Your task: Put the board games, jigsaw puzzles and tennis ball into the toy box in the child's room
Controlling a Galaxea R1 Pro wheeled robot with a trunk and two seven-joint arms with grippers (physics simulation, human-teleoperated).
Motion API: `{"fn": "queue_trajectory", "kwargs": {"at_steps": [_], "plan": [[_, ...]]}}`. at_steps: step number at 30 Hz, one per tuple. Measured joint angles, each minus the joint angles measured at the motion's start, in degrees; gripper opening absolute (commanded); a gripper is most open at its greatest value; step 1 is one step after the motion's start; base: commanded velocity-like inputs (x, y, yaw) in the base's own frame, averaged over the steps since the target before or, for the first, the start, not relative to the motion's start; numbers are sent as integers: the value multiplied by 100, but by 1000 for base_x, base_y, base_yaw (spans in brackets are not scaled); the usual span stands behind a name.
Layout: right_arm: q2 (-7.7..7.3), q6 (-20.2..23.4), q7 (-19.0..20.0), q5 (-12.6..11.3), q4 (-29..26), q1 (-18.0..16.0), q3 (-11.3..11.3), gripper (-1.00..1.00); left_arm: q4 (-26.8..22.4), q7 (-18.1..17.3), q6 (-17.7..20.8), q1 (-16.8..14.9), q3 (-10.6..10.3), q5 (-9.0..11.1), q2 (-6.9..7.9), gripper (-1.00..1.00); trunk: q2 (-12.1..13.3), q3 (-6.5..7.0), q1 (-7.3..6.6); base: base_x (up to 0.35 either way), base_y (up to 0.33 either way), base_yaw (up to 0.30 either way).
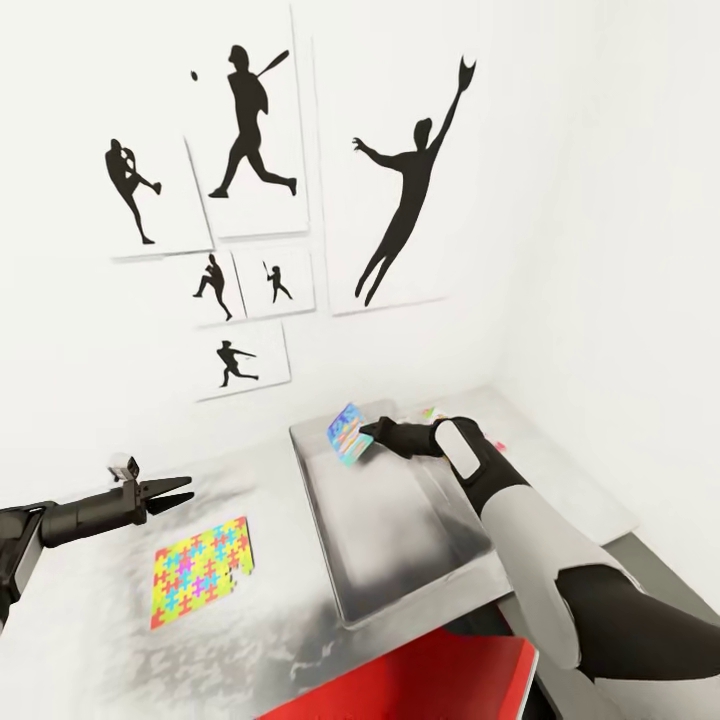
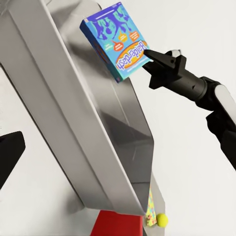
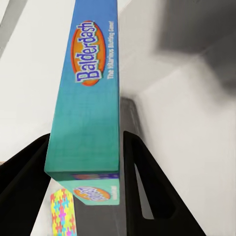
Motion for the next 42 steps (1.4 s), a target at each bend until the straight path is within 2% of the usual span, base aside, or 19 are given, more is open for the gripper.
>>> {"fn": "queue_trajectory", "kwargs": {"at_steps": [3, 6, 10, 35, 42], "plan": [[76, -84, -4, 127, -2, -3, 194, -100, 0, 0, 0, 0, 0, 0, -2, 100, 0, -28, 0, 0, 0, 0], [98, -147, -5, 308, 1, -4, 266, -100, 0, 0, 0, 0, 0, 0, -2, 100, 0, -56, 0, 0, 0, 0], [107, -171, -5, 384, 3, -5, 288, -100, 0, 0, 0, 0, -1, 0, -2, 100, 0, -93, 0, 0, 0, 0], [77, -181, -5, 421, -43, -19, 303, -100, 0, 0, 0, 0, 3, 0, 7, 100, -1, -326, 0, 0, 0, 0], [59, -172, -5, 395, -22, -235, 302, -100, 0, 0, 0, 0, 0, 0, 2, 100, -1, -391, 0, 0, 0, 0]]}}
